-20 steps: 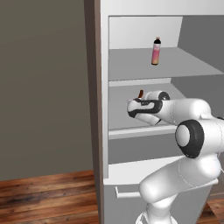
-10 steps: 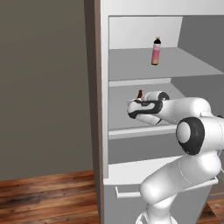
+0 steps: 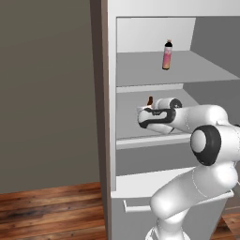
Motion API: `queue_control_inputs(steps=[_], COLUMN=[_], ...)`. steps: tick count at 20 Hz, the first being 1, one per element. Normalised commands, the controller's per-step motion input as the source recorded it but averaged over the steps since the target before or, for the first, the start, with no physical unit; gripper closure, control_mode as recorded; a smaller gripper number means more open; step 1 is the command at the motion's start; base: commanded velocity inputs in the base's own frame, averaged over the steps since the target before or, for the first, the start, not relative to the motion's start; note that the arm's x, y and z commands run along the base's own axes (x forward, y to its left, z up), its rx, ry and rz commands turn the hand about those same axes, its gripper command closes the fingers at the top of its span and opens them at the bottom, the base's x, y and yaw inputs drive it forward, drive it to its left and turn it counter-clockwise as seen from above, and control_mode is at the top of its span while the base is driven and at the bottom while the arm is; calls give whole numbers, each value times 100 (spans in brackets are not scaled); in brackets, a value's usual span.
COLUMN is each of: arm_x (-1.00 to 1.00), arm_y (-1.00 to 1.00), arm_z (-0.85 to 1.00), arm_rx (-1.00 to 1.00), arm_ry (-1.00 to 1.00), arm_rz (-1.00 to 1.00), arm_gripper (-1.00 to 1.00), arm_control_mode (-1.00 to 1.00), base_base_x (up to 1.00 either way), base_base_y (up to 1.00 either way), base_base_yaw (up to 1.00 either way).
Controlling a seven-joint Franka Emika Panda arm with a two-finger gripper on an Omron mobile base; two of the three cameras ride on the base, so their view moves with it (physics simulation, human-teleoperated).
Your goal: Open the fridge, grab two sodas, and place both sodas inside the bowl with ice on the dining counter.
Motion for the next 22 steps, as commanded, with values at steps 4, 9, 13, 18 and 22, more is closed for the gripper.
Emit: queue_control_inputs(steps=[4, 9, 13, 18, 22], arm_x=[0, -19, -49, -42, -37], arm_y=[-10, -18, 0, 0, 4], arm_z=[0, 1, 22, 35, 45], arm_rx=[0, 1, 0, -3, -12], arm_ry=[0, 0, 0, 7, 18], arm_rz=[0, 0, 0, 0, 0], arm_gripper=[100, 100, 100, 100, 100], arm_control_mode=[-100, -100, -100, -100, -100], base_base_x=[0, 0, 0, 0, 0], base_base_y=[0, 0, 0, 0, 0], base_base_yaw=[0, 0, 0, 0, 0])
